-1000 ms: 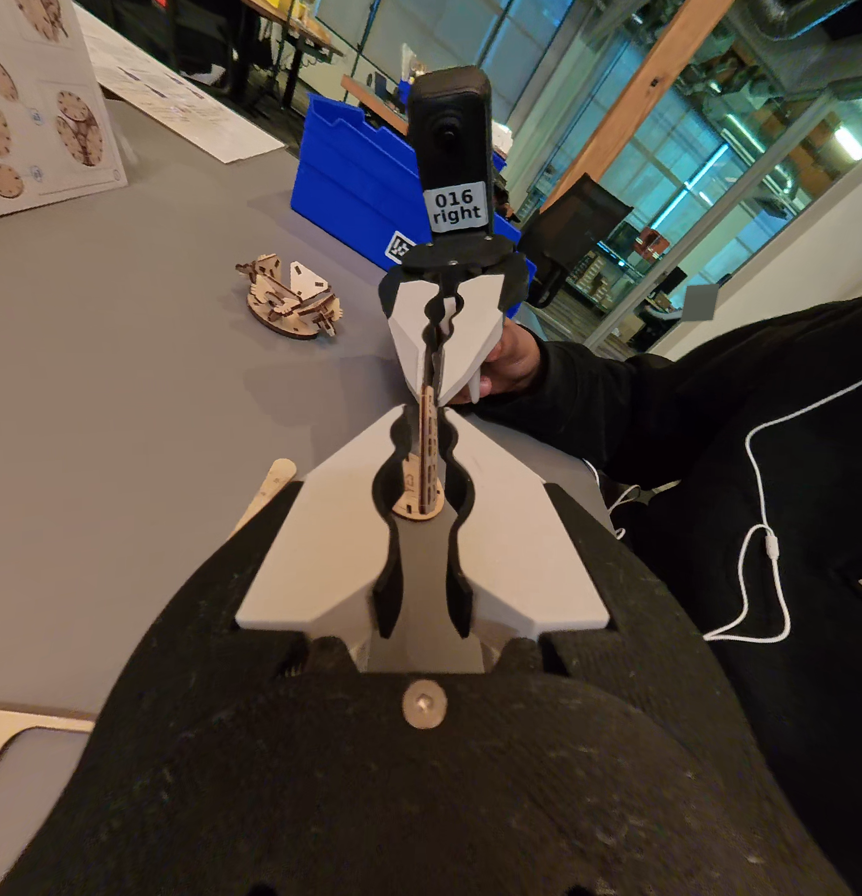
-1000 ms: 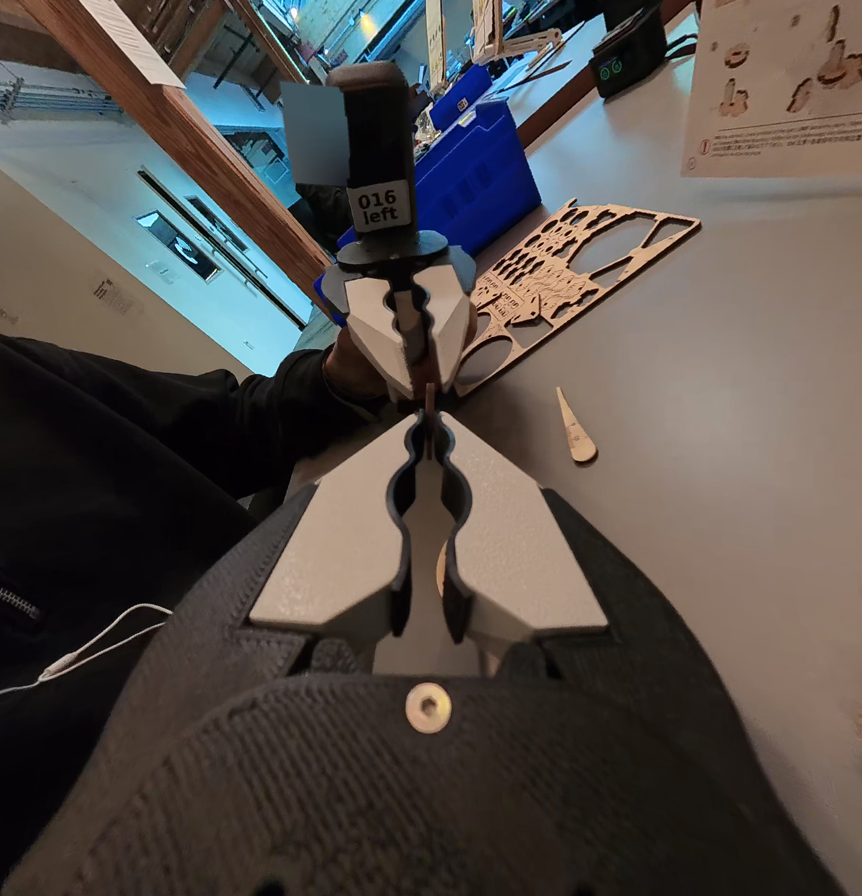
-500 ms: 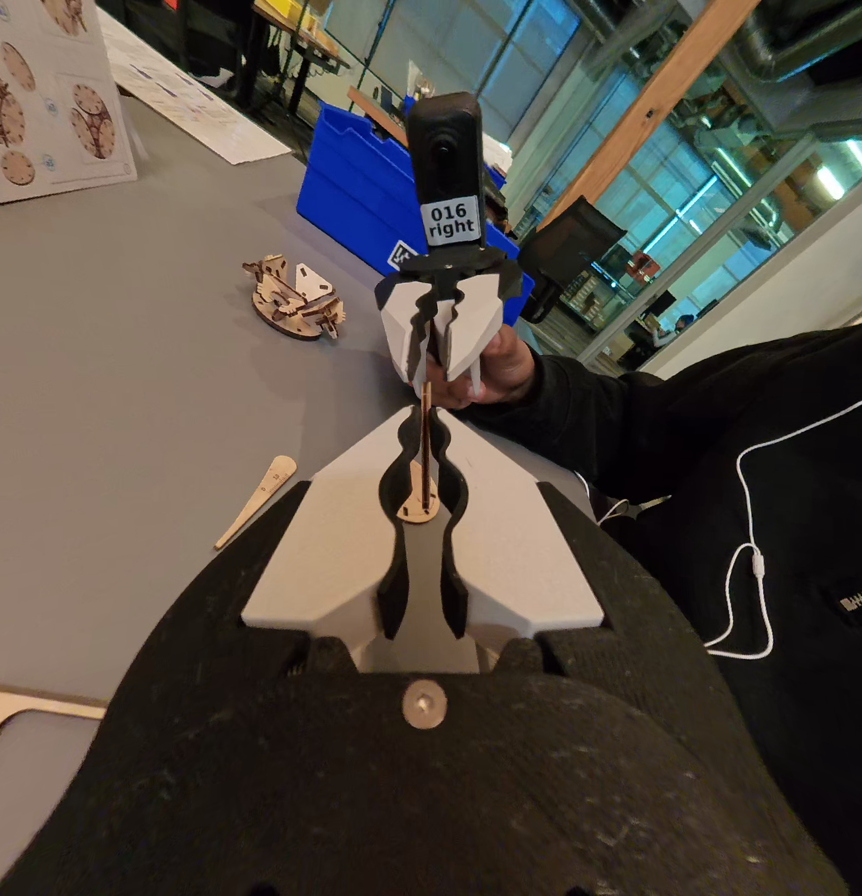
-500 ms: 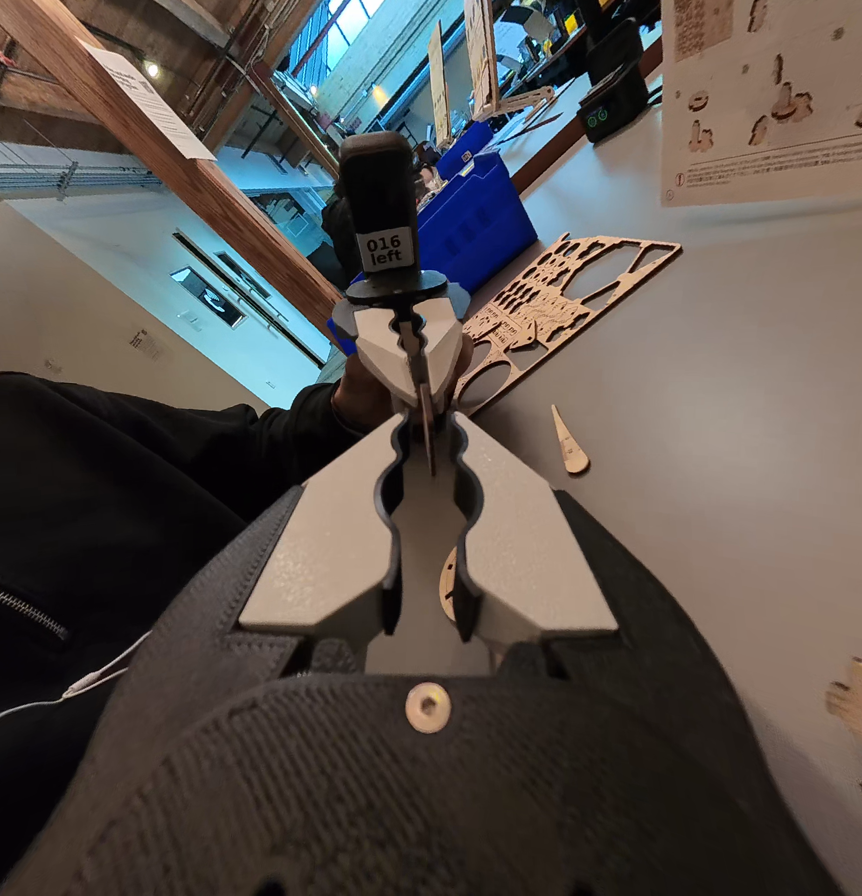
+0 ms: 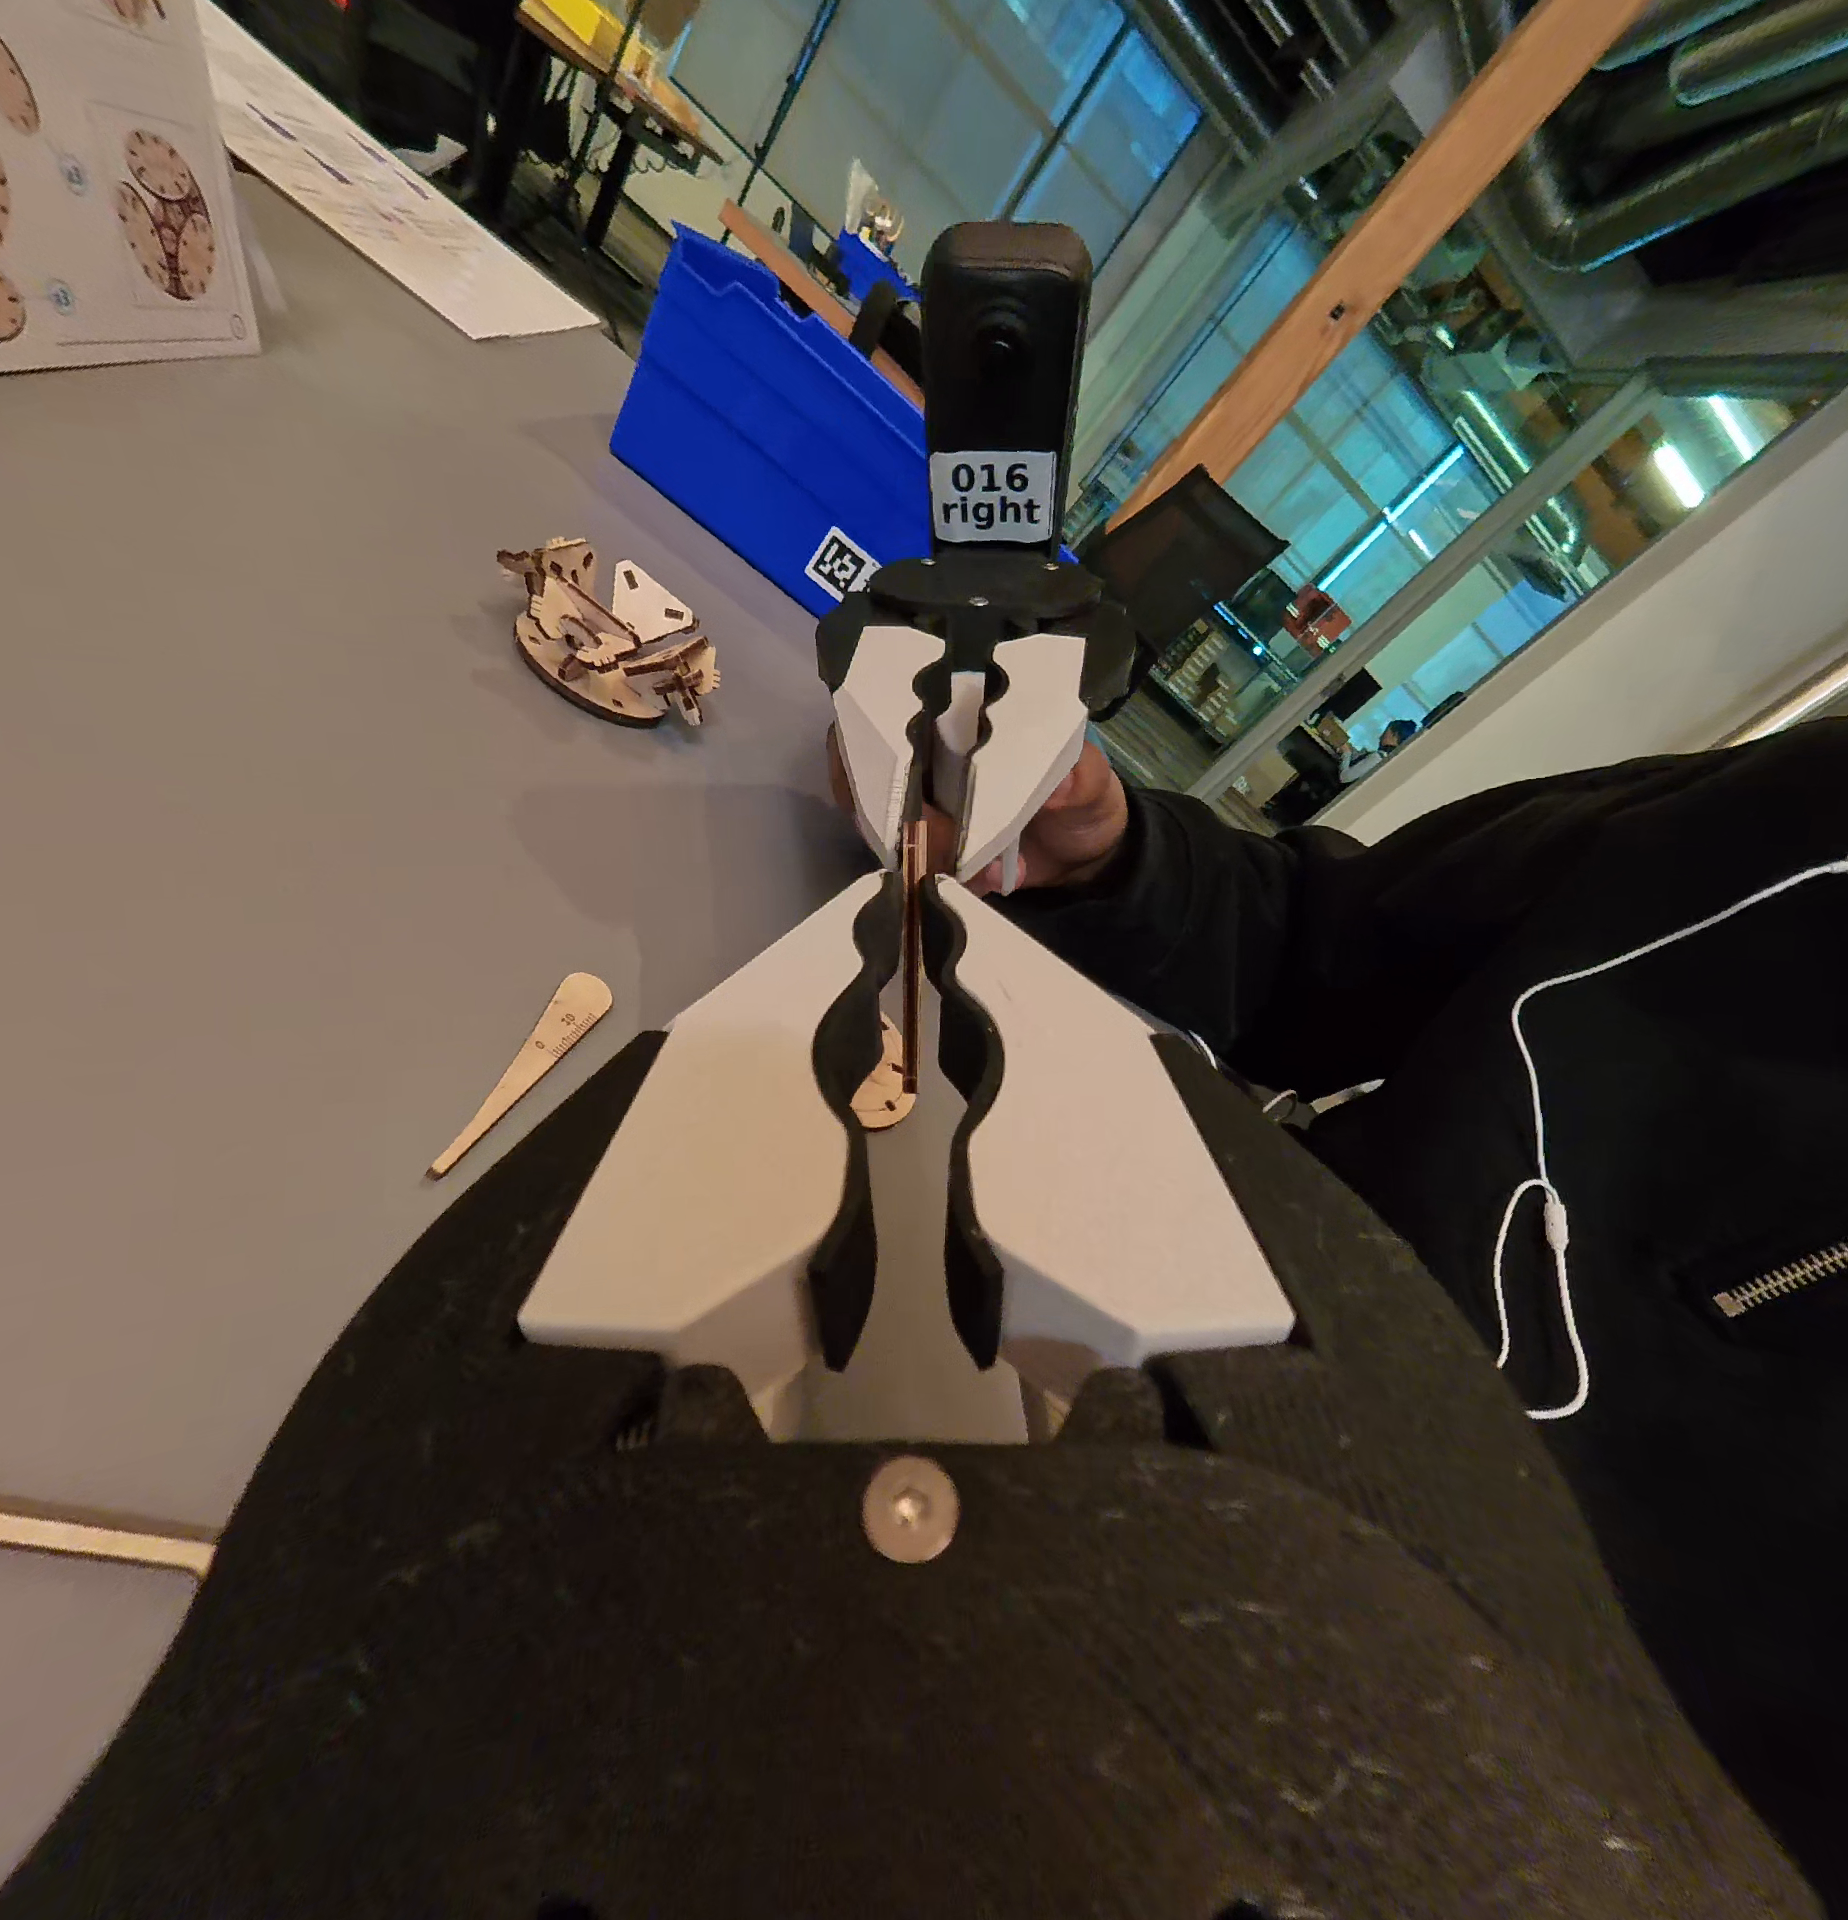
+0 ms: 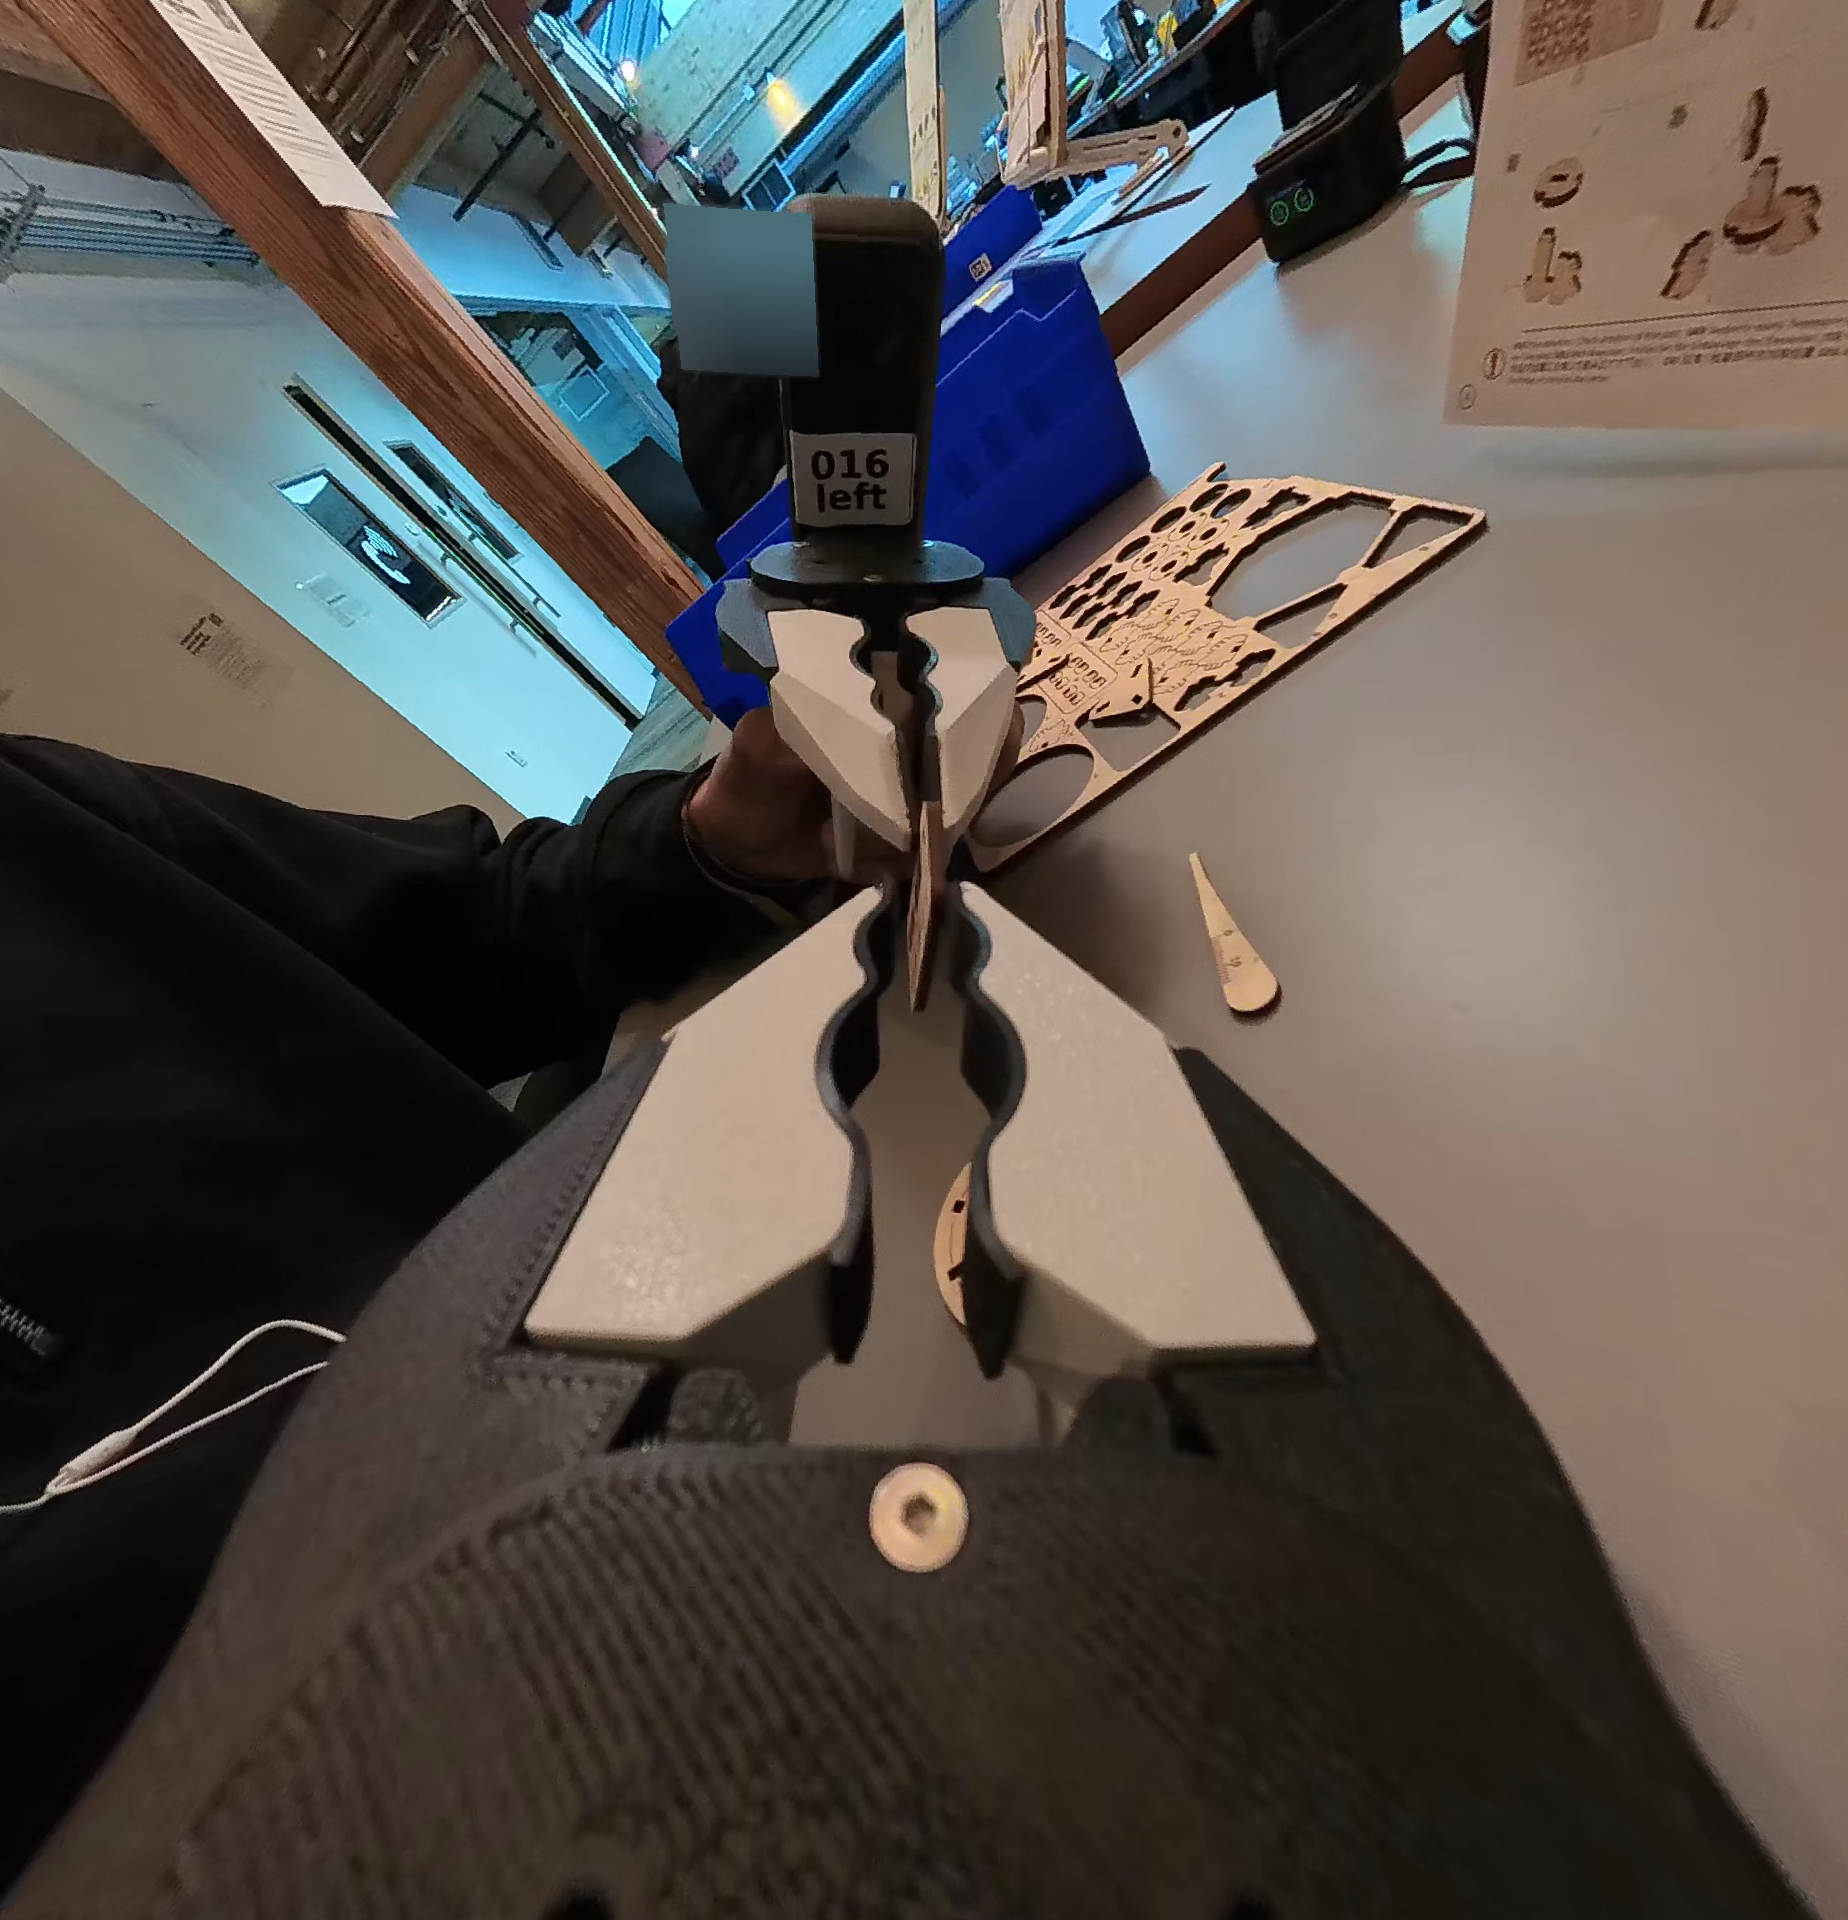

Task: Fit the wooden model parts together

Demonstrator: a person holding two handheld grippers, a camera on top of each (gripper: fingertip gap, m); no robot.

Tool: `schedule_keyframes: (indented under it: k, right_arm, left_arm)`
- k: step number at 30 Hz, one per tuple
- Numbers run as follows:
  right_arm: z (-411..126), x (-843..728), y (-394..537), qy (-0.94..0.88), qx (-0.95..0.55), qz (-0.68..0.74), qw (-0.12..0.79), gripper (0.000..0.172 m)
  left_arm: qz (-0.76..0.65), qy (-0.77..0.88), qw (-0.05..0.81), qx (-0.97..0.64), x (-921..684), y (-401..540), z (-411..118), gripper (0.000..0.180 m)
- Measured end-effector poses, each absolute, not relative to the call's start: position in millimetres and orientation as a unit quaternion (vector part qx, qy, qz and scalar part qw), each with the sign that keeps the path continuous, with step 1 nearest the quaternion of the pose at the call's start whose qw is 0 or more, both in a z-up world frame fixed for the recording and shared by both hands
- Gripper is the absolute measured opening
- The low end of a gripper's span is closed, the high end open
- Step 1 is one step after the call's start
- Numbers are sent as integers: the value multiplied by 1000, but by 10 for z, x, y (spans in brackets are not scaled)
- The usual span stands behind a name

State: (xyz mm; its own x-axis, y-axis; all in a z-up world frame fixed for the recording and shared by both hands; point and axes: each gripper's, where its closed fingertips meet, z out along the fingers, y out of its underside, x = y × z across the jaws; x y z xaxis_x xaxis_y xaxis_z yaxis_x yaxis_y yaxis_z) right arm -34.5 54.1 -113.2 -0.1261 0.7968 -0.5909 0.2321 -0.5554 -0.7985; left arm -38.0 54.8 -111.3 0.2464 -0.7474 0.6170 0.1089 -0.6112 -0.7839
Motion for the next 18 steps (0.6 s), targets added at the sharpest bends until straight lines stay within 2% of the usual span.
schedule_keyframes:
  k: [18]
  right_arm:
    - [-1153, -335, 583, -413, -629, 615, 234, 2]
  left_arm:
    - [-550, 248, 386, -698, -360, 527, -1118, 0]
